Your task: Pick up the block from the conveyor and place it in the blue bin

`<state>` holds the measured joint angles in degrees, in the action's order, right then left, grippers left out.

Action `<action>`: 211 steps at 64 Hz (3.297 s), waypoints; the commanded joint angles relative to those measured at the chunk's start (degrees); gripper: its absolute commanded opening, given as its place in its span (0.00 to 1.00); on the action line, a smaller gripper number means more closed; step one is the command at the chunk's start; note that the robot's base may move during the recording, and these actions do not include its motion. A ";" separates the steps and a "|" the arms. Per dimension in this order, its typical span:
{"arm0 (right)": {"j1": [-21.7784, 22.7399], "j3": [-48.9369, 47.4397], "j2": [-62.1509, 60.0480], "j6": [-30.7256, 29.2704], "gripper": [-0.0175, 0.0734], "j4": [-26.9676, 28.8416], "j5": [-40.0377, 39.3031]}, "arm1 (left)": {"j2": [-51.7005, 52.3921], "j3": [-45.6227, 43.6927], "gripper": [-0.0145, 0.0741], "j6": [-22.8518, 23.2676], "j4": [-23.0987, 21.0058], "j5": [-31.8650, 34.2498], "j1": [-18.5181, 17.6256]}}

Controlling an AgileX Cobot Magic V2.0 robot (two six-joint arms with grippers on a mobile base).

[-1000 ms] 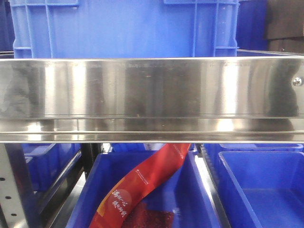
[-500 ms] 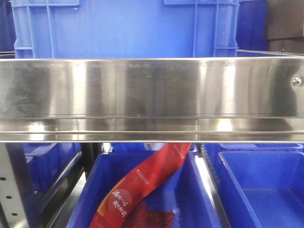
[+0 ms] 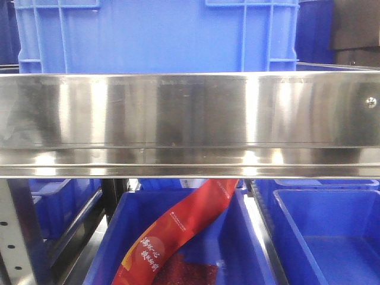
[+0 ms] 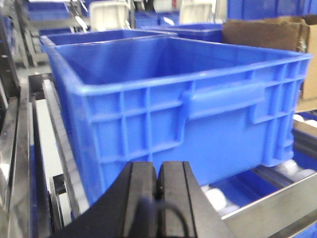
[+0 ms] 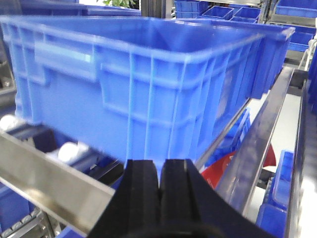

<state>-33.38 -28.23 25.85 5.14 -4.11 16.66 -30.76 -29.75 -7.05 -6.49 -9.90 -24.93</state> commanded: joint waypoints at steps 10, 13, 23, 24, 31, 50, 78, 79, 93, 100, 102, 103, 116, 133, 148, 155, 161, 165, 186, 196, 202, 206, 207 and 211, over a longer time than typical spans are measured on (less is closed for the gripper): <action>0.00 1.61 -1.53 -0.26 0.01 -0.55 -2.13 | 1.75 4.91 0.04 0.16 -2.26 4.82 0.08; 0.00 1.61 -1.53 -0.26 0.01 -0.55 -2.13 | 1.75 4.91 0.04 0.16 -2.26 4.82 0.08; 0.00 1.61 -1.53 -0.26 0.01 -0.55 -2.13 | 1.75 4.88 0.04 0.16 -2.26 5.35 0.08; 0.00 1.61 -1.53 -0.26 0.01 -0.55 -2.13 | 1.75 4.88 0.04 0.16 -2.26 5.35 0.08; 0.00 1.61 -1.53 -0.26 0.01 -0.55 -2.13 | 1.75 4.88 0.04 0.16 -2.26 5.35 0.08; 0.00 1.61 -1.53 -0.26 0.01 -0.55 -2.13 | 1.75 4.88 0.04 0.16 -2.26 5.35 0.08; 0.00 1.61 -1.53 -0.26 0.01 -0.55 -2.13 | 16.77 14.51 0.04 0.16 4.02 4.69 14.91; 0.00 1.61 -1.53 -0.26 0.01 -0.55 -2.13 | 17.69 15.20 0.04 0.16 4.02 4.81 15.70; 0.00 1.61 -1.53 -0.26 0.01 -0.55 -2.13 | 30.53 25.98 0.04 0.16 3.42 4.93 25.96; 0.00 1.61 -1.53 -0.26 0.01 -0.55 -2.13 | 30.76 29.75 0.04 0.16 2.44 7.13 27.59; 0.00 1.61 -1.53 -0.26 0.01 -0.55 -2.13 | 30.76 29.75 0.04 0.16 2.44 8.22 27.59; 0.00 1.61 -1.53 -0.26 0.01 -0.55 -2.13 | 30.76 29.75 0.04 0.16 2.44 7.18 27.59; 0.00 1.61 -1.53 -0.26 0.01 -0.55 -2.17 | 30.76 29.75 0.04 0.16 2.44 5.02 27.59; 0.00 1.61 -1.53 -0.26 0.01 -0.55 -2.17 | 30.76 29.75 0.04 0.16 2.44 5.02 27.59; 0.00 1.61 -1.53 -0.26 0.01 -0.55 -2.17 | 30.76 29.75 0.04 0.16 2.44 5.02 27.59; 0.00 1.61 -1.53 -0.26 0.01 -0.55 -2.17 | 30.76 29.75 0.04 0.16 2.44 5.02 27.59; 0.00 1.61 -1.53 -0.26 0.01 -0.55 -2.17 | 30.76 29.75 0.04 0.16 2.44 5.02 27.59; 0.00 1.61 -1.53 -0.26 0.01 -0.39 -2.19 | 30.76 29.75 0.04 0.16 2.44 5.02 27.59; 10.83 3.89 -5.66 -6.72 0.01 6.98 -4.20 | 30.76 29.75 0.04 0.16 2.44 5.02 27.59; 19.56 10.56 -11.90 -12.02 0.01 12.38 -8.68 | 30.76 29.75 0.04 0.16 2.44 5.02 27.59; 23.00 14.64 -15.23 -12.02 0.01 12.38 -9.58 | 30.76 29.75 0.04 0.16 2.44 5.02 27.59; 25.96 17.78 -18.13 -12.02 0.01 12.38 -9.79 | 30.76 29.75 0.04 0.16 2.44 5.02 27.59; 26.47 18.41 -18.65 -12.02 0.01 12.38 -9.92 | 30.76 29.75 0.04 0.16 2.44 5.02 27.59; 28.45 20.93 -21.00 -12.02 0.01 12.38 -10.72 | 30.76 29.75 0.04 0.16 2.44 5.02 27.59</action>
<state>-7.42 -10.45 7.75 -6.27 7.95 8.40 -0.29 0.07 -6.97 -3.58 -5.36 2.43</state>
